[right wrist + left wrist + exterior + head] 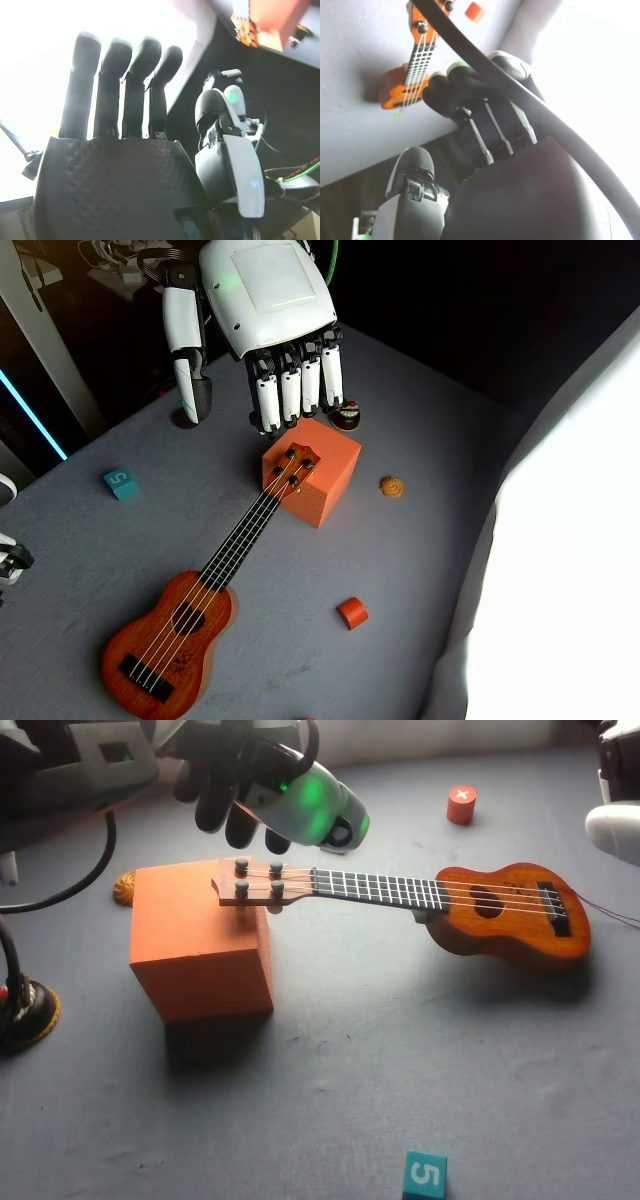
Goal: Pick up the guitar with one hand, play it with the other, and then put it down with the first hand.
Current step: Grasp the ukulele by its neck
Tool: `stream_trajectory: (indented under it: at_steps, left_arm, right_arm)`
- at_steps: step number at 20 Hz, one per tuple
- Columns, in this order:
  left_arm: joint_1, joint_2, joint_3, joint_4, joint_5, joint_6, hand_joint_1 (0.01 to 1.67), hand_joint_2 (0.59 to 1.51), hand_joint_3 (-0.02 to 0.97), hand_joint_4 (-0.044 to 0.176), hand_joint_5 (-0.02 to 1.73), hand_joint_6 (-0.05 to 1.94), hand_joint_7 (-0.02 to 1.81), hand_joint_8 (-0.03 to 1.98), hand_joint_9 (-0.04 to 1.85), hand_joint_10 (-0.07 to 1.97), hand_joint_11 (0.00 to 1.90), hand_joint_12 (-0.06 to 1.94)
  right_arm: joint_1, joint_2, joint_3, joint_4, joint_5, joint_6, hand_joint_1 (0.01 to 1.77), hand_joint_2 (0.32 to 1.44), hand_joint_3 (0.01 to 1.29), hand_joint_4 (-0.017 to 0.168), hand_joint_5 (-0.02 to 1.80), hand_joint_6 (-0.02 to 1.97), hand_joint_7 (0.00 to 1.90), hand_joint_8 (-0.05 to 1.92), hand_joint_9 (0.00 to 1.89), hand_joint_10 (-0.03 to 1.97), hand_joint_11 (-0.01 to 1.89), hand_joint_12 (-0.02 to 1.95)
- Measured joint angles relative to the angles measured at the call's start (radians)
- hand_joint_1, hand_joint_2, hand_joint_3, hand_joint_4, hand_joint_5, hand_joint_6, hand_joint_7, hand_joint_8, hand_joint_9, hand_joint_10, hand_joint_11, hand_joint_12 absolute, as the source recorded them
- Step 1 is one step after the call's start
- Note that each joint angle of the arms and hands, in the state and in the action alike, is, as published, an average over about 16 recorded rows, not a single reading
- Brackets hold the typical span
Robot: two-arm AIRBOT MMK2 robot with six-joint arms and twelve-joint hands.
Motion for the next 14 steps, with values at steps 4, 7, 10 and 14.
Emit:
stream_trajectory:
  at_steps: [4,7,10,14]
  left_arm:
    - [0.002,0.000,-0.001,-0.008,0.019,-0.018,0.39,1.217,0.047,0.048,0.26,0.29,0.27,0.41,0.25,0.52,0.16,0.74]
    - [0.005,-0.006,-0.001,-0.009,0.036,-0.031,0.40,1.226,0.040,0.048,0.20,0.23,0.21,0.33,0.20,0.41,0.13,0.61]
    - [0.010,-0.022,0.002,-0.004,0.052,-0.051,0.45,1.221,0.036,0.054,0.11,0.11,0.11,0.17,0.11,0.22,0.06,0.38]
    - [0.025,-0.058,0.011,0.015,0.076,-0.093,0.58,1.208,0.005,0.058,0.02,0.00,0.02,0.00,0.02,0.00,0.02,0.08]
  right_arm:
    - [0.001,0.000,0.002,0.000,0.000,0.000,0.15,1.30,0.07,0.005,0.18,0.48,0.21,0.51,0.17,0.69,0.14,0.71]
    - [-0.001,-0.001,0.008,0.000,-0.002,0.004,0.14,1.31,0.06,0.005,0.15,0.39,0.17,0.41,0.14,0.54,0.11,0.57]
    - [-0.003,-0.003,0.020,-0.007,-0.012,0.016,0.13,1.31,0.06,0.005,0.08,0.22,0.09,0.23,0.07,0.32,0.05,0.33]
    - [-0.020,-0.011,0.050,-0.054,-0.018,0.066,0.12,1.34,0.02,0.005,0.03,0.03,0.03,0.01,0.02,0.02,0.01,0.01]
